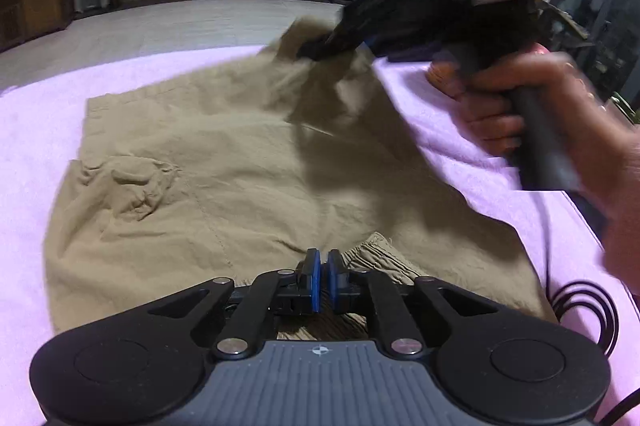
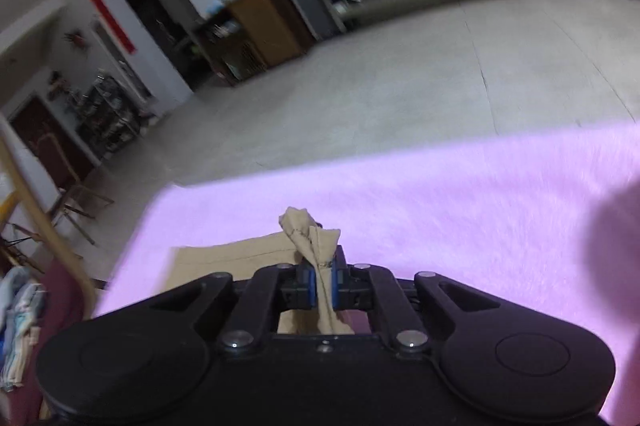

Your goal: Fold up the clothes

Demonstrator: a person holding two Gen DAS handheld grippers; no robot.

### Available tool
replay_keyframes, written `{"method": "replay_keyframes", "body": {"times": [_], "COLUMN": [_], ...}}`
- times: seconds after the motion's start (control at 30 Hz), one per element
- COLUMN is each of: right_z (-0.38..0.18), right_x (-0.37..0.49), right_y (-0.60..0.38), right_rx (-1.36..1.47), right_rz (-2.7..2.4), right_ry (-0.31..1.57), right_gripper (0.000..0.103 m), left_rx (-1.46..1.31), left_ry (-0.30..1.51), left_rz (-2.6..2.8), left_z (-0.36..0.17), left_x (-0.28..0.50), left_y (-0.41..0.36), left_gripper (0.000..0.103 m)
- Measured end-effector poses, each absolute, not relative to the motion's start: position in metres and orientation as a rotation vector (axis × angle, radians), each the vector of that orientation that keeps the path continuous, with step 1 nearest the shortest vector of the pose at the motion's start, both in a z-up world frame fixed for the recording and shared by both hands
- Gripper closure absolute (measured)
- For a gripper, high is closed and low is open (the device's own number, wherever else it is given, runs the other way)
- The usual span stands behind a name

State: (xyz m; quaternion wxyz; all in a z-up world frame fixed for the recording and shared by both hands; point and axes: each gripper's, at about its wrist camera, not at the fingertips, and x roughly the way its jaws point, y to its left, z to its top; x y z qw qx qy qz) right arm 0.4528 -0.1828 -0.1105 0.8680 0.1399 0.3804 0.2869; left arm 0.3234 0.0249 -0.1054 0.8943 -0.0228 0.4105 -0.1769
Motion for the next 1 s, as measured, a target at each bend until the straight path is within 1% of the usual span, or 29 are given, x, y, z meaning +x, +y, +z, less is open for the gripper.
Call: {"method": "replay_keyframes", "body": {"times": [0.17, 0.3, 0.4, 0.43, 0.47, 0.53, 0.57, 0.6, 0.67, 0.7, 0.73, 0.77, 0.8, 0.83, 0.87, 0.9, 1.0], "right_z": [-0.027, 0.007, 0.004, -0.001, -0.013, -0.04, -0.054, -0.067, -0.082, -0.084, -0.082, -0.08, -0.078, -0.077, -0.079, -0.082, -0.097], "right_x": [0.366, 0.286, 0.221, 0.202, 0.186, 0.162, 0.152, 0.145, 0.145, 0.145, 0.147, 0.148, 0.149, 0.151, 0.155, 0.16, 0.177], "right_y": [-0.182, -0.182, -0.178, -0.177, -0.175, -0.179, -0.182, -0.188, -0.21, -0.22, -0.228, -0.235, -0.239, -0.245, -0.25, -0.253, -0.257], "right_rx": [0.135, 0.006, -0.115, -0.148, -0.17, -0.189, -0.193, -0.175, -0.033, 0.038, 0.097, 0.149, 0.193, 0.239, 0.292, 0.348, 0.491], "right_rz": [0.661, 0.673, 0.674, 0.673, 0.672, 0.65, 0.635, 0.61, 0.537, 0.509, 0.495, 0.484, 0.48, 0.474, 0.47, 0.47, 0.473], "right_ry": [0.675, 0.622, 0.615, 0.628, 0.667, 0.767, 0.822, 0.874, 0.948, 0.965, 0.959, 0.946, 0.922, 0.9, 0.893, 0.902, 0.952], "right_gripper": [0.097, 0.097, 0.096, 0.096, 0.093, 0.085, 0.076, 0.07, 0.07, 0.07, 0.069, 0.065, 0.055, 0.051, 0.049, 0.049, 0.049], "left_rx": [-0.068, -0.077, -0.107, -0.125, -0.137, -0.153, -0.153, -0.132, -0.096, -0.105, -0.133, -0.167, -0.201, -0.235, -0.256, -0.272, -0.33], "left_ry": [0.785, 0.745, 0.744, 0.751, 0.763, 0.798, 0.813, 0.814, 0.786, 0.768, 0.749, 0.73, 0.711, 0.691, 0.687, 0.688, 0.748], "left_rz": [-0.331, -0.386, -0.438, -0.454, -0.465, -0.46, -0.445, -0.428, -0.392, -0.388, -0.392, -0.385, -0.375, -0.364, -0.34, -0.311, -0.212], "left_z": [-0.053, -0.018, -0.018, -0.023, -0.031, -0.047, -0.054, -0.058, -0.059, -0.057, -0.055, -0.051, -0.048, -0.045, -0.042, -0.039, -0.035], "left_x": [0.274, 0.203, 0.149, 0.133, 0.122, 0.104, 0.098, 0.093, 0.086, 0.084, 0.082, 0.084, 0.088, 0.091, 0.102, 0.115, 0.155], "left_y": [0.026, 0.043, 0.071, 0.079, 0.087, 0.096, 0.099, 0.101, 0.103, 0.107, 0.111, 0.117, 0.125, 0.132, 0.139, 0.147, 0.168], "left_gripper": [0.099, 0.098, 0.097, 0.097, 0.097, 0.097, 0.097, 0.096, 0.091, 0.085, 0.082, 0.078, 0.075, 0.072, 0.067, 0.063, 0.063]}}
